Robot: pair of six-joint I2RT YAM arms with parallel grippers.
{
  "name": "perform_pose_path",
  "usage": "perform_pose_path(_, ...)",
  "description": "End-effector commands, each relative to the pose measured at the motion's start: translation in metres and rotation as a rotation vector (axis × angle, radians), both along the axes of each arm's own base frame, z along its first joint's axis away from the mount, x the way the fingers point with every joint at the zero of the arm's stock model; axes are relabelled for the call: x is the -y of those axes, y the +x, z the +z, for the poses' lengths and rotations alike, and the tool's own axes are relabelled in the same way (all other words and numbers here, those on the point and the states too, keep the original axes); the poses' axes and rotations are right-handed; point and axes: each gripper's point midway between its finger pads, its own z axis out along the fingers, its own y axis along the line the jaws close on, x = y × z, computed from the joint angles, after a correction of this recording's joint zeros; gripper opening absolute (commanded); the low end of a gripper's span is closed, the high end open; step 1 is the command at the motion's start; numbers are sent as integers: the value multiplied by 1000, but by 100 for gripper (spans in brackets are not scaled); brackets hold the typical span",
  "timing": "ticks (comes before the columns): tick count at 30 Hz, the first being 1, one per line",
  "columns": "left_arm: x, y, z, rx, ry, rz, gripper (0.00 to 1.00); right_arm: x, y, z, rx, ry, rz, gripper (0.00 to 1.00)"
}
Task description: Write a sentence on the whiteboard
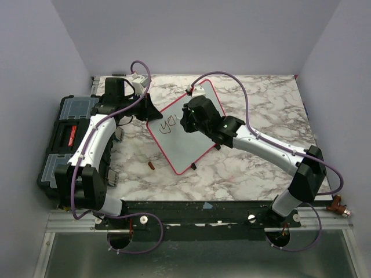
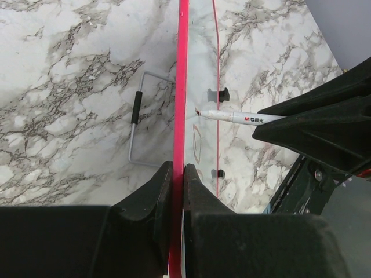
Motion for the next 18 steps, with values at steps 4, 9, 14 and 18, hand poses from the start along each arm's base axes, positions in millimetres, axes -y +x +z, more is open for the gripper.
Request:
perform_pose_path(4, -5, 5, 20, 129, 30, 10, 0, 7, -12, -23, -51, -14, 9, 1)
perform_pose_path(9, -5, 5, 20, 128, 30, 7, 0, 14, -10, -22, -40, -27, -21, 1)
perform_pose_path(14, -5, 4, 21, 132, 31, 9, 0, 20, 0, -16, -16, -47, -68, 1)
perform_pose_path(18, -5, 3, 21, 133, 29, 5, 0, 20, 7, -10, -4, -47, -81, 1)
